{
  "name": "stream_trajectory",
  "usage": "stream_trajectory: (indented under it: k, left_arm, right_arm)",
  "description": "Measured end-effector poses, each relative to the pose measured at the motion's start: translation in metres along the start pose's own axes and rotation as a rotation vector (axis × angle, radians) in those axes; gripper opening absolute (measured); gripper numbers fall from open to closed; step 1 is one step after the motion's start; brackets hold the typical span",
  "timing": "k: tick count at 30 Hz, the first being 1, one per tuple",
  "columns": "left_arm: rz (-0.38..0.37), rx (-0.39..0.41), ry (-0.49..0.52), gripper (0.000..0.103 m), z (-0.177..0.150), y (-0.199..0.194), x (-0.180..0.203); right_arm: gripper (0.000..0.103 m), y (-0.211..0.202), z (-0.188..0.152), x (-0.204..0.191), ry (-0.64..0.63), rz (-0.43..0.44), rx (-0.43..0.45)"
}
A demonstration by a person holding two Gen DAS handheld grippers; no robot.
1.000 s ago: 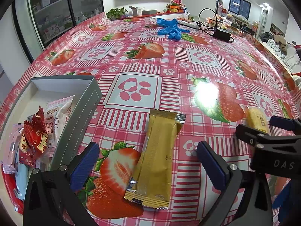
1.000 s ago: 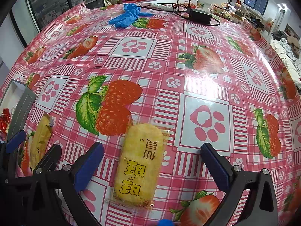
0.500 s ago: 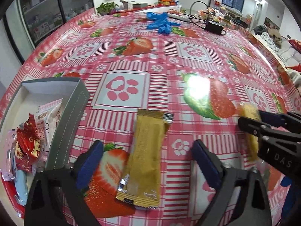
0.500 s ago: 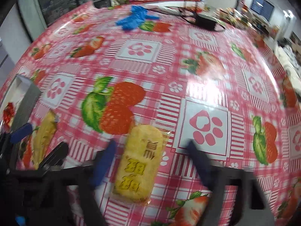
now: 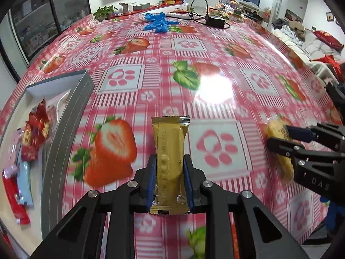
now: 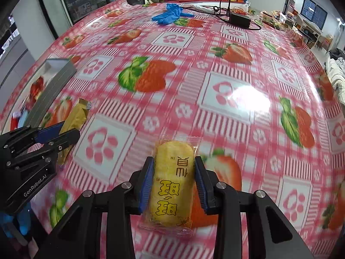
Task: Organize snacks
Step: 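Carry both snacks over the white box and open both tools to drop them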
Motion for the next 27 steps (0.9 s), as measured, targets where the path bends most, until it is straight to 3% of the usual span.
stream_trajectory:
  k: [4,6,7,8,9,10,11,13,14,15,16,17,21,23,27]
  left_arm:
    - [0.038,0.002,0.006,0.029,-0.004,-0.002,0.002]
    - [0.070,-0.003,-0.004,0.039,-0.003,-0.001,0.000]
    - [0.097,-0.004,-0.009,0.056,-0.003,-0.001,-0.002]
    - [0.120,-0.011,-0.017,0.080,-0.003,0.000,-0.006]
    - [0.114,-0.024,-0.025,0.085,-0.004,0.003,-0.007]
    - [0.086,-0.026,-0.045,0.085,-0.005,0.005,-0.008]
    - [0.060,-0.031,-0.070,0.085,-0.006,0.006,-0.010]
    - [0.053,-0.030,-0.075,0.082,-0.007,0.006,-0.011]
    - [0.047,-0.027,-0.066,0.074,-0.007,0.005,-0.009]
    - [0.036,-0.023,-0.054,0.066,-0.006,0.002,-0.005]
    - [0.029,-0.019,-0.035,0.041,-0.005,0.000,-0.001]
    - [0.020,-0.023,-0.019,0.025,-0.005,-0.003,0.002]
    - [-0.072,-0.038,-0.065,0.024,-0.007,-0.015,0.002]
    - [-0.083,-0.012,-0.084,0.024,-0.003,-0.029,-0.006]
    - [-0.087,0.051,-0.115,0.024,0.011,-0.060,-0.028]
  right_arm:
    - [0.045,-0.002,-0.008,-0.004,-0.034,-0.026,-0.002]
    - [0.046,-0.002,-0.009,-0.003,-0.025,-0.032,-0.001]
    - [0.047,-0.002,-0.009,-0.002,-0.017,-0.032,-0.001]
    - [0.052,-0.002,-0.009,-0.001,-0.013,-0.037,-0.003]
    - [0.073,-0.001,-0.010,0.000,-0.010,-0.044,-0.009]
    - [0.082,0.002,-0.012,0.001,-0.007,-0.042,-0.023]
    - [0.084,0.002,-0.013,0.001,-0.007,-0.036,-0.017]
    - [0.084,0.001,-0.015,0.000,-0.008,-0.036,-0.001]
    - [0.079,0.000,-0.014,-0.001,-0.004,-0.037,0.004]
    - [0.061,-0.002,-0.013,-0.002,-0.005,-0.037,0.013]
    - [0.050,-0.004,-0.011,-0.004,-0.006,-0.034,0.019]
    - [0.037,-0.004,-0.010,-0.005,-0.003,-0.032,0.014]
    - [0.037,-0.006,-0.009,-0.010,0.024,0.017,0.002]
    - [0.037,-0.016,-0.007,-0.014,0.050,0.078,0.023]
    - [0.037,-0.036,0.004,-0.025,0.035,0.104,0.066]
Point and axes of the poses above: each gripper's, at about its wrist camera, not at the fingertips, and y roughly the way its jaws point, x to its right, z to its top, the point moved 8 cm from there along y, roughly the way its jaws point, and after that the axes turned 3 degrees about z, right-handed, at the moved point
